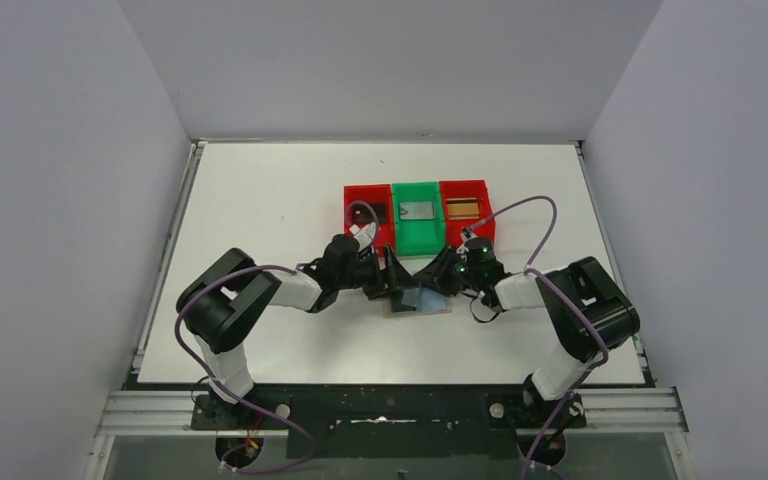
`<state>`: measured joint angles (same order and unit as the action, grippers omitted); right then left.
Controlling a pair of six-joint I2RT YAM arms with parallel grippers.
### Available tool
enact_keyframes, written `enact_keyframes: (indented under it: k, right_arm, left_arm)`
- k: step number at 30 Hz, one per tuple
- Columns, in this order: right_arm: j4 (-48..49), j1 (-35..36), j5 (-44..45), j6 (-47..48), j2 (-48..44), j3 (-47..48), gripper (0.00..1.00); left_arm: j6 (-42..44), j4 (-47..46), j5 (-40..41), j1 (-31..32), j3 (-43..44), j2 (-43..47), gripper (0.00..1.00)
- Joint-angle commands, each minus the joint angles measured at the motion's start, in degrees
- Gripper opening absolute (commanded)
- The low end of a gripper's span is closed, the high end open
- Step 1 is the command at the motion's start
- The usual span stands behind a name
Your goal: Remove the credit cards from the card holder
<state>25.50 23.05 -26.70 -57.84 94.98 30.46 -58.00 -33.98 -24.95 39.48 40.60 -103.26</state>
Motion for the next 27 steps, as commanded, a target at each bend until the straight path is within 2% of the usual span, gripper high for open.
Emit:
enact_keyframes:
  k: [1,11,17,19,27]
  right_arm:
    - [-2.2,-0.7,2.8,0.5,1.7,-1.8,0.27]
    - [-1.4,-1.4,2.4,0.5,1.2,-2.5,0.28]
    - [0.1,-1.4,0.6,-0.3,-2.2,-3.2,0.43]
    - [-2.2,-1.4,1.0,0.0,-5.0,-2.8,0.49]
    - [-16.5,-2.3,12.1,2.2,-18.4,-2.8,0.59]
  left_arm:
    - [-1.6,-4.9,-3.8,0.5,1.6,-1.2,0.7]
    - [-1.9,-4.7,-7.7,1.3,3.2,-2.6,0.7]
    - [-2.4,-8.9,-10.1,1.9,4.4,-2.6,0.67]
    - [-1.8,-9.2,-10.9,1.9,5.3,-3.3,0.67]
    - [-5.1,-16.4,-14.1,2.4,7.6,-7.7,0.65]
